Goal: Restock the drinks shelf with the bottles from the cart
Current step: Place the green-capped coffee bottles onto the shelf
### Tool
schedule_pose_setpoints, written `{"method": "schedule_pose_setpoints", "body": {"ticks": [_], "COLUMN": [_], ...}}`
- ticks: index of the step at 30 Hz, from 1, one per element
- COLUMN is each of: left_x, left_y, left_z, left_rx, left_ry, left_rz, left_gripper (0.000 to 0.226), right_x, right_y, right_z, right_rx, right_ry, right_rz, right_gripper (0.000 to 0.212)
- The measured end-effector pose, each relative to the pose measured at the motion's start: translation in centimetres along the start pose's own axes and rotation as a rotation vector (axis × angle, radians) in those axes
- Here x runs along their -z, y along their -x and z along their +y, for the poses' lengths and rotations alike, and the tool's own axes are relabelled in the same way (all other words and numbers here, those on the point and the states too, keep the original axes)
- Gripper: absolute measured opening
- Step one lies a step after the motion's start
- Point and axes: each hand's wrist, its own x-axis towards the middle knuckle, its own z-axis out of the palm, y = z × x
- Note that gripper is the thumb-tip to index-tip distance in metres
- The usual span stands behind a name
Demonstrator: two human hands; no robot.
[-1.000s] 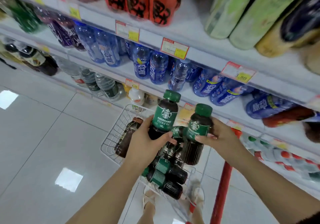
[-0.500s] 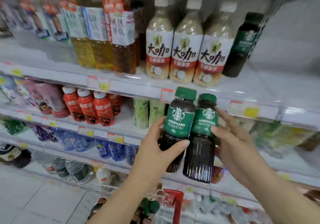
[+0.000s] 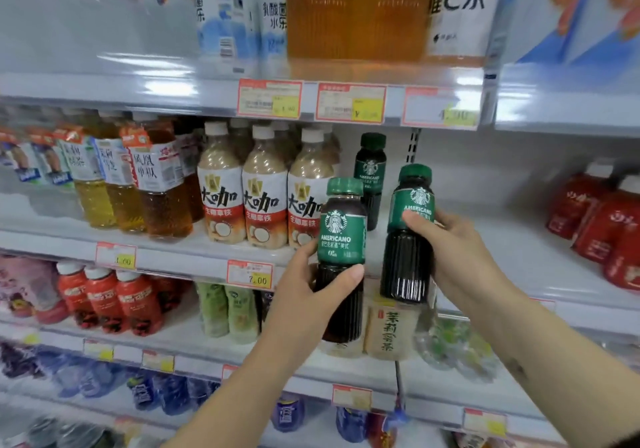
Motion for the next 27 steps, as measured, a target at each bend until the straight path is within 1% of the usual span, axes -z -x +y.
{"method": "schedule_pose_setpoints", "body": {"ticks": [1, 3, 5, 8, 13, 19, 23, 25, 27], "left_x": [-0.1, -0.1, 0.0, 0.1, 0.2, 0.4, 0.2, 0.2, 0.2], "left_y": [-0.3, -0.9, -1.4, -1.9, -2.3, -2.2, -2.5, -2.6, -2.7], "left_z": [0.2, 0.5, 0.9, 1.3, 1.3, 0.9, 1.2, 1.3, 1.4], "left_rx": [0.009, 0.010, 0.003, -0.005, -0.022, 0.003, -0.030, -0.045, -0.048], "left_ry": [-0.004, -0.015, -0.013, -0.015, 0.012, 0.016, -0.007, -0.011, -0.010], "left_rz": [0.010, 0.027, 0.034, 0.043, 0.039, 0.024, 0.024, 0.021, 0.022], "left_gripper": [0.061, 0.048, 0.037, 0.036, 0.035, 0.047, 0.039, 0.035, 0.035], "right_x": [0.3, 0.4, 0.3, 0.0, 0.2, 1.4, 1.5, 1.0, 0.6], "right_y": [-1.4, -3.7, -5.8, -8.3, -10.8, -11.8, -12.4, -12.8, -13.0], "right_z": [0.0, -0.4, -0.7, -0.8, 1.0, 2.4, 2.3, 2.1, 2.3], "right_rx": [-0.014, -0.020, 0.015, 0.116, 0.281, 0.348, 0.363, 0.362, 0.365], "right_ry": [-0.022, -0.066, -0.110, -0.053, 0.179, 0.295, 0.396, 0.414, 0.404], "right_rz": [0.019, 0.067, 0.120, 0.174, 0.123, 0.078, 0.057, 0.066, 0.070], "right_gripper": [0.036, 0.040, 0.041, 0.040, 0.054, 0.056, 0.057, 0.058, 0.059]}}
